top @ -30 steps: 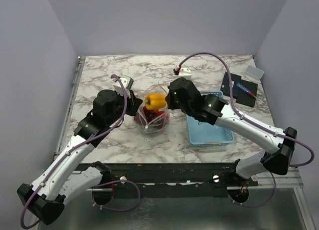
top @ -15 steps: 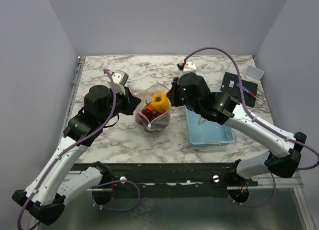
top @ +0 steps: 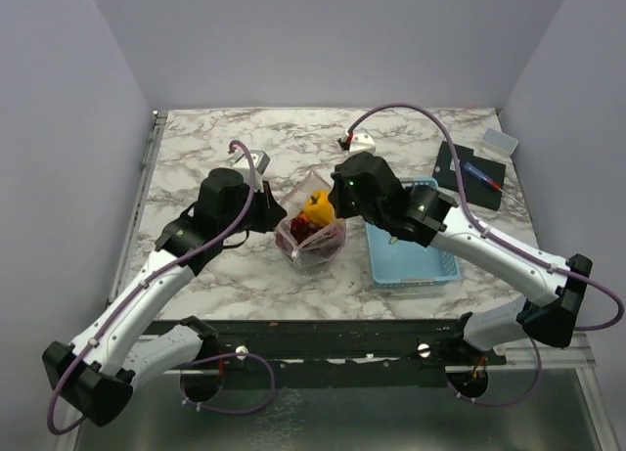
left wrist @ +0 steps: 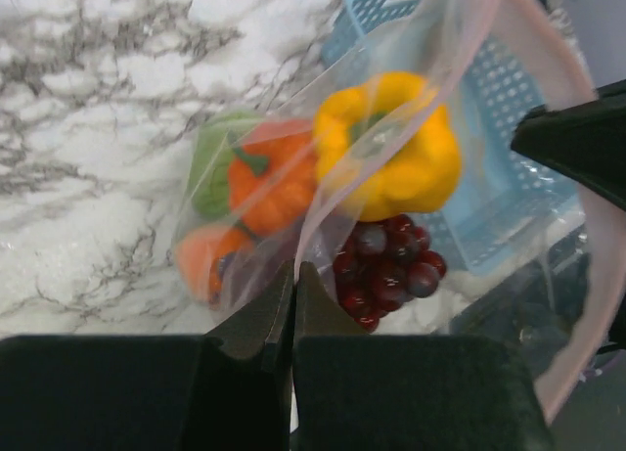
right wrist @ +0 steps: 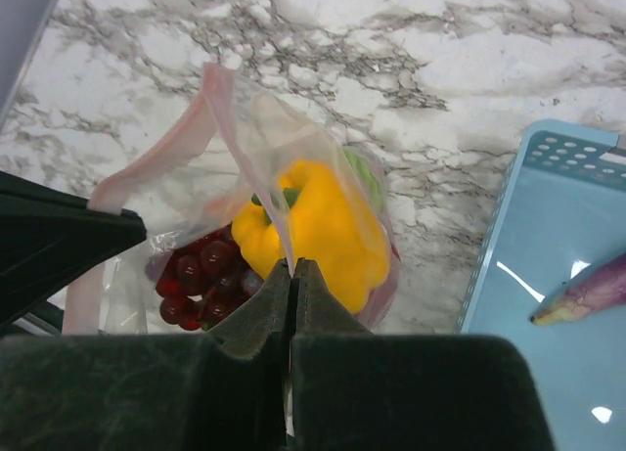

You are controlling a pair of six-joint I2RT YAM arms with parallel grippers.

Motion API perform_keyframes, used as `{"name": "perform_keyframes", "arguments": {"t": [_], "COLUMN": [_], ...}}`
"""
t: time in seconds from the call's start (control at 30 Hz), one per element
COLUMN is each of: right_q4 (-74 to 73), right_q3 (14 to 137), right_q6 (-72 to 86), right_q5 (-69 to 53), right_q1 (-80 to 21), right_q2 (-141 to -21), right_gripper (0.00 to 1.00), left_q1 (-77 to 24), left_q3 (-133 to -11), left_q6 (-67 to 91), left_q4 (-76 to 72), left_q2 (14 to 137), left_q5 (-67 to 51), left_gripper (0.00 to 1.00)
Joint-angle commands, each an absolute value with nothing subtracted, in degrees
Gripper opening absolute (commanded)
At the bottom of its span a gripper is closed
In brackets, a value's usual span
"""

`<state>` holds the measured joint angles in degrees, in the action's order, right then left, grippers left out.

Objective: Place the food in the zip-top bag and seal the zipper
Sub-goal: Adjust the zipper food storage bag at the center of the board.

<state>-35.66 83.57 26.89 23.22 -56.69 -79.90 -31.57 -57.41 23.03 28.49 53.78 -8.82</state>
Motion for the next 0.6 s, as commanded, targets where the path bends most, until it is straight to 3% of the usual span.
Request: {"name": "perform_keyframes", "arguments": {"t": [0.0, 0.37, 0.57], "right_q4": [-34.10, -35.52, -33.65], "right_q3": [81.26, 87.50, 86.63], "right_q6": [26.56, 23.97, 23.38], "right_q5": [25.01, 26.60, 28.59], "right_q1": [-57.04, -57.04, -57.04], "right_q2": [-82.14, -79.72, -80.34], "right_gripper": [0.00, 0.01, 0.01], "left_q1": [-31.38, -31.40, -31.38], "left_q3": [-53.62, -64.06, -63.08], "left_q6": [24.60, 21.82, 20.66], "left_q4": [24.66, 25.50, 25.75], "left_q2": [57.42, 55.34, 54.62], "left_q5": [-10.14, -10.12, -5.59], "left_gripper": [0.00, 0.00, 0.00]}}
